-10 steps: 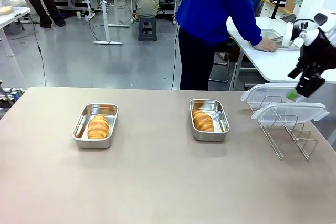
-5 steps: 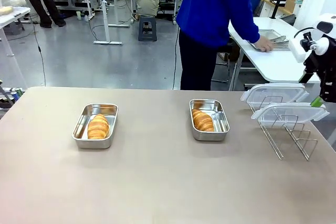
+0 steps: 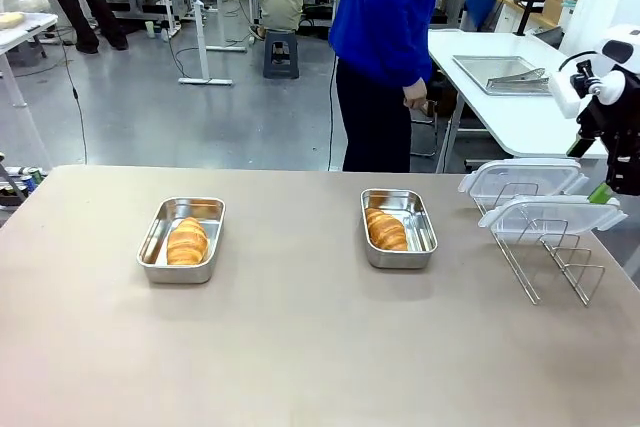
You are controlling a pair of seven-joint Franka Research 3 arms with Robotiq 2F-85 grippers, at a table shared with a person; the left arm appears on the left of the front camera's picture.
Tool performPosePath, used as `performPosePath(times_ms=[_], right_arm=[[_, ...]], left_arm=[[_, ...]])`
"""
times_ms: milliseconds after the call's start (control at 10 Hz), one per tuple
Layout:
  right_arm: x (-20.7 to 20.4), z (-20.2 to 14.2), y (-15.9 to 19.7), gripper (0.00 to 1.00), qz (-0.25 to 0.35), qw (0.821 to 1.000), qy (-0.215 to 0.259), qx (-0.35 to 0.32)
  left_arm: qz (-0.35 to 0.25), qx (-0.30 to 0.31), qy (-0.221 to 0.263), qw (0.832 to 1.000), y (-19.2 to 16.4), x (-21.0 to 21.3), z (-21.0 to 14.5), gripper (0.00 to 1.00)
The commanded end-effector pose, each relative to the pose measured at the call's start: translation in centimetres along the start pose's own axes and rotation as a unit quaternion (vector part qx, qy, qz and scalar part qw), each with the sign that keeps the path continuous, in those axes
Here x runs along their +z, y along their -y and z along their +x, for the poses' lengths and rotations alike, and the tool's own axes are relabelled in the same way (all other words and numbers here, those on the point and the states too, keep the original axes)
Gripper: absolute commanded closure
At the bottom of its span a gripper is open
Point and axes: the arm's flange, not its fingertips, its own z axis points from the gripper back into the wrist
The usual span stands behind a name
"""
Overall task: Place the bread in airtight containers.
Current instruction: Pick up one Airtight Container lid and hand it to the human.
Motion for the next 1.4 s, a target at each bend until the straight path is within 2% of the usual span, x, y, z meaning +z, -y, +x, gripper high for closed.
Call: performPosePath(times_ms=[0, 600, 1000, 1100, 1200, 1300], right_arm=[[-1.5, -1.5, -0.4, 0.00, -0.029, 0.999, 0.028, 0.015], [-7.2, -3.7, 0.6, 0.00, -0.026, 0.998, 0.016, 0.049], [-8.8, -4.1, 1.8, 0.00, -0.036, 0.998, 0.019, 0.049], [-8.8, -4.2, 1.8, 0.59, -0.038, 0.998, 0.020, 0.050], [-8.4, -4.2, 1.7, 0.59, -0.042, 0.998, 0.023, 0.050], [-8.0, -4.1, 1.5, 1.00, -0.043, 0.998, 0.023, 0.051]], left_arm=[[-0.004, -0.007, 0.001, 1.000, 0.1, 0.0, -0.1, 0.00], [-0.004, -0.007, 0.001, 1.000, 0.1, 0.0, -0.1, 0.00], [-0.004, -0.007, 0.001, 1.000, 0.1, 0.0, -0.1, 0.00], [-0.004, -0.007, 0.001, 1.000, 0.1, 0.0, -0.1, 0.00], [-0.004, -0.007, 0.001, 1.000, 0.1, 0.0, -0.1, 0.00], [-0.004, -0.007, 0.001, 1.000, 0.1, 0.0, -0.1, 0.00]])
